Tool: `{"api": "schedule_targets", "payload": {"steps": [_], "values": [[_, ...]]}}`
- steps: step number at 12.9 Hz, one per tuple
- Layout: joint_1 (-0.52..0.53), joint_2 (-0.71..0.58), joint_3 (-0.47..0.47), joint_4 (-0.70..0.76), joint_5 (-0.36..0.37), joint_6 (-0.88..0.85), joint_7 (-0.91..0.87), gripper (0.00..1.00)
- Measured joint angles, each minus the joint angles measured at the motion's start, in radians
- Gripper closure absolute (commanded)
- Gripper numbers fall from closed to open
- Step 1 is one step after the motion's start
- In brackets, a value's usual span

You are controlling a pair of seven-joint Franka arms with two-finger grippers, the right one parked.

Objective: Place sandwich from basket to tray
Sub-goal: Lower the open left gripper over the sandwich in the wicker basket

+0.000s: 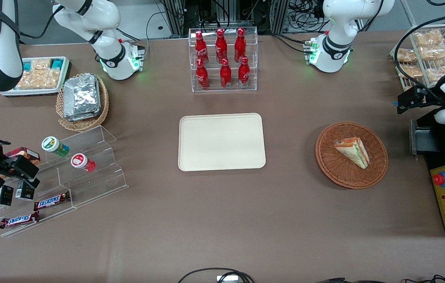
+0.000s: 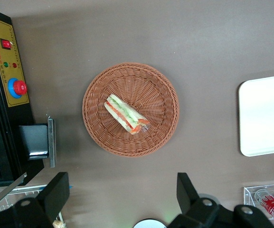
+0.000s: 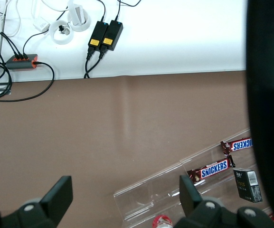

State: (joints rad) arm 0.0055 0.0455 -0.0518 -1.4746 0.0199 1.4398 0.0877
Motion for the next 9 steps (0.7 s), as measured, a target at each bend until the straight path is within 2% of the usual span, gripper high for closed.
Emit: {"api": "schedule_targets", "payload": {"steps": [6,9], "values": [[0.008,0.007,0.010,-0.011,0.003,0.004,-0.013,0.00],[0.010,0.028,0.016,-0.113,0.004,0.121,-0.113,0.00]]}}
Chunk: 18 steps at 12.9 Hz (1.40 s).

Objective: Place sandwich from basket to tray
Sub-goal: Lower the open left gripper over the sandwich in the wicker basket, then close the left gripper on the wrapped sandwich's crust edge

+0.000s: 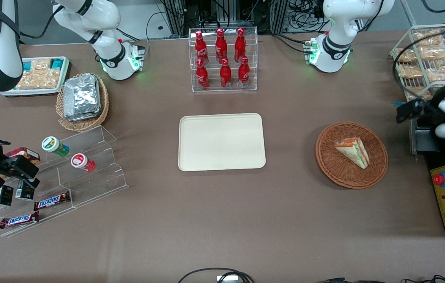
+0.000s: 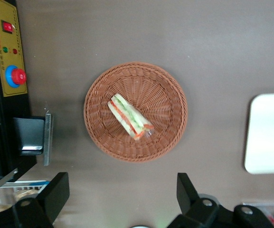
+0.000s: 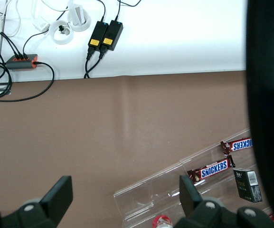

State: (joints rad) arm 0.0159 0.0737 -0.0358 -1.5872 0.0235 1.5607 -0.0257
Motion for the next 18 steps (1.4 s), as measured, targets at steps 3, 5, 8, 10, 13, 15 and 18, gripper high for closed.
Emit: {"api": "schedule_targets", "payload": {"steps": [3,5,8,10,13,15,18], "values": [[0.000,0.004,0.005,-0.156,0.000,0.152,-0.108,0.00],[0.002,0.004,0.009,-0.245,0.000,0.246,-0.181,0.00],[0.004,0.004,0.013,-0.363,0.017,0.379,-0.288,0.00],[0.004,0.003,0.013,-0.445,0.022,0.480,-0.384,0.00],[0.004,0.003,0.013,-0.564,0.023,0.623,-0.479,0.00],[0.004,0.003,0.013,-0.606,0.023,0.664,-0.509,0.00],[0.004,0.013,0.013,-0.654,0.023,0.726,-0.555,0.00]]}}
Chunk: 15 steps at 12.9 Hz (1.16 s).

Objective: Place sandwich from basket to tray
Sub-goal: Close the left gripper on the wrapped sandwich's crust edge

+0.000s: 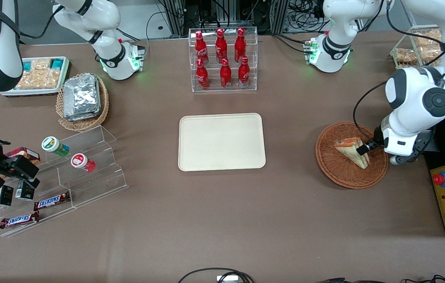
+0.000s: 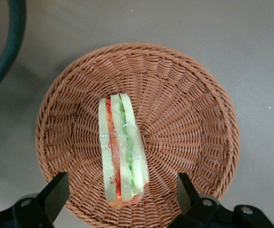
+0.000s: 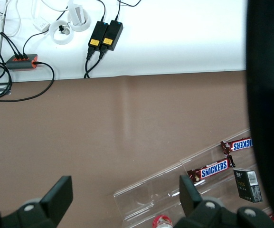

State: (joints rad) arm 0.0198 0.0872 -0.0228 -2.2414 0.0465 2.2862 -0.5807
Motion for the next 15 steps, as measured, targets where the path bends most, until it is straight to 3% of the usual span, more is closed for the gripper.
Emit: {"api": "schedule_targets", "payload": {"steps": [11,12,13,14,15], "values": [[0.000,0.111,0.000,-0.114,0.000,0.235,-0.050,0.00],[0.000,0.123,0.000,-0.118,0.000,0.243,-0.051,0.11],[0.000,0.131,0.000,-0.118,0.000,0.247,-0.053,0.63],[0.000,0.135,0.000,-0.118,0.000,0.248,-0.054,1.00],[0.000,0.135,0.000,-0.118,0.000,0.248,-0.054,1.00]]}}
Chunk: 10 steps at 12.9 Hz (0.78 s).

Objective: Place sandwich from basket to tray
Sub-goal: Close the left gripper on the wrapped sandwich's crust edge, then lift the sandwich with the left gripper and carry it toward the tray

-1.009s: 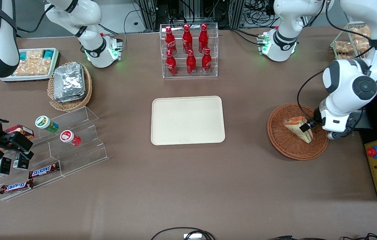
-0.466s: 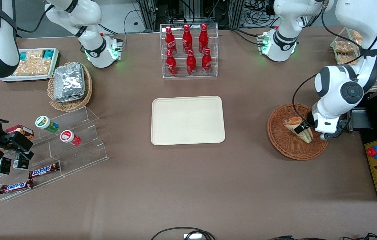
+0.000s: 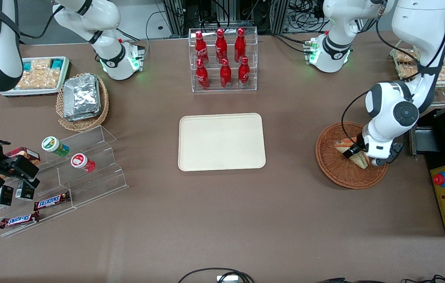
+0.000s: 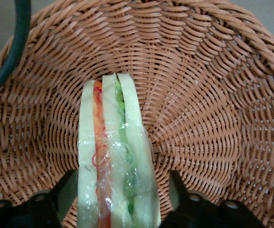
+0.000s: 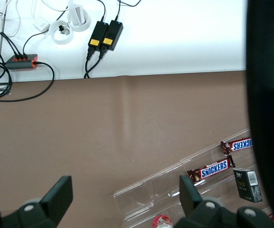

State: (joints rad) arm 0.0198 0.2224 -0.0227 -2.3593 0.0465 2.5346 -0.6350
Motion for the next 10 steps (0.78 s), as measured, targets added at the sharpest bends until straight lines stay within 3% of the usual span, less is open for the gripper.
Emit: {"api": "schedule_targets", "payload": {"steps": [6,10], "values": [[0.000,-0.018,0.000,0.008,0.000,-0.009,0.000,1.00],[-0.002,-0.119,-0.004,0.053,0.003,-0.140,0.026,1.00]]}}
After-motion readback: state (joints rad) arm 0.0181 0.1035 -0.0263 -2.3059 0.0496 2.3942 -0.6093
